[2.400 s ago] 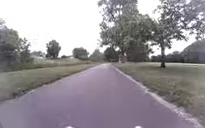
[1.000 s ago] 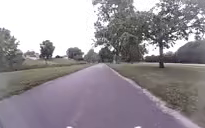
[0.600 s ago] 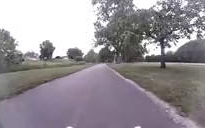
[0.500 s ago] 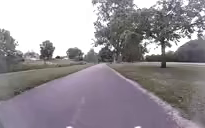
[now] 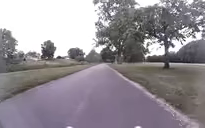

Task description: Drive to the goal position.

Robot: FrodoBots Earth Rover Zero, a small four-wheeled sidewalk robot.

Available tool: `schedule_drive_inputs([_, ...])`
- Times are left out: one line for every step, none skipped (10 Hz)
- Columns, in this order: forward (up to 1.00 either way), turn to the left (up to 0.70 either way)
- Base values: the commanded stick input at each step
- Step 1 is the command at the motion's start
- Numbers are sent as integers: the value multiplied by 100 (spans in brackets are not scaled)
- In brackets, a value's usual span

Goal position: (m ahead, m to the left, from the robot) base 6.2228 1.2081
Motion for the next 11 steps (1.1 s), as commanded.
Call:
schedule_drive_inputs([70, 0])
schedule_drive_inputs([70, 0])
schedule_drive_inputs([70, 0])
schedule_drive_inputs([70, 0])
schedule_drive_inputs([70, 0])
schedule_drive_inputs([70, 0])
schedule_drive_inputs([70, 0])
schedule_drive_inputs([70, 0])
schedule_drive_inputs([70, 0])
schedule_drive_inputs([70, 0])
schedule_drive_inputs([70, 0])
